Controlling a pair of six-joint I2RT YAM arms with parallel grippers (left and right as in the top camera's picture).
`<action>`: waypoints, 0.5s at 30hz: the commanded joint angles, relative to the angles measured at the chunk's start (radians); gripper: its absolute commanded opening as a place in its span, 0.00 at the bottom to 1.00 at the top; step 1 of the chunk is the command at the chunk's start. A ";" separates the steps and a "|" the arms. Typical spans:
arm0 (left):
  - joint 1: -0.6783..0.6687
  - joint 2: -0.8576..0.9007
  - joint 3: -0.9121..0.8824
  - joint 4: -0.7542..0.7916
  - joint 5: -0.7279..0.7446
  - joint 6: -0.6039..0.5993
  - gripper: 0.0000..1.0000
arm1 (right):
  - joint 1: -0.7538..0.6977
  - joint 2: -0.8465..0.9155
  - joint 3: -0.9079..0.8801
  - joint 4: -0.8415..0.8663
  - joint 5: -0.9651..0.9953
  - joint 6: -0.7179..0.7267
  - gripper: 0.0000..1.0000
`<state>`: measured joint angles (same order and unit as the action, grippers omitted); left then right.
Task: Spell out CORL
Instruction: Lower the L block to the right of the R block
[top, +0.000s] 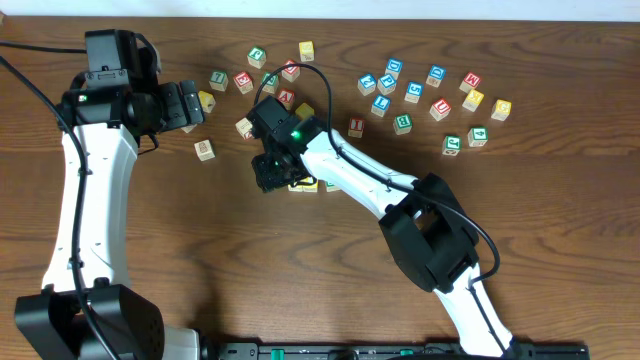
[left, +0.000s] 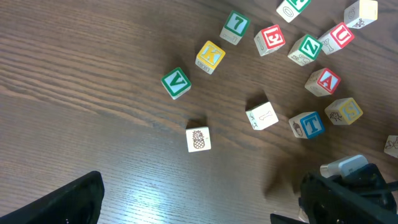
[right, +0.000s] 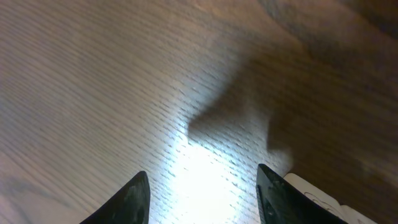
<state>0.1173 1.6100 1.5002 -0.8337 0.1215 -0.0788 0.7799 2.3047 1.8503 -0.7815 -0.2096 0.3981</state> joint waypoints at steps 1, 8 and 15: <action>0.004 -0.016 0.009 -0.003 -0.002 -0.009 0.99 | -0.014 0.018 0.001 -0.014 -0.003 -0.004 0.50; 0.004 -0.016 0.009 -0.003 -0.002 -0.009 0.99 | -0.039 0.014 0.001 -0.051 -0.004 -0.014 0.50; 0.004 -0.016 0.009 -0.003 -0.002 -0.009 0.99 | -0.048 0.012 0.001 -0.075 -0.006 -0.039 0.50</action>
<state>0.1173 1.6100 1.5002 -0.8333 0.1219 -0.0792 0.7372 2.3047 1.8503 -0.8474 -0.2111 0.3889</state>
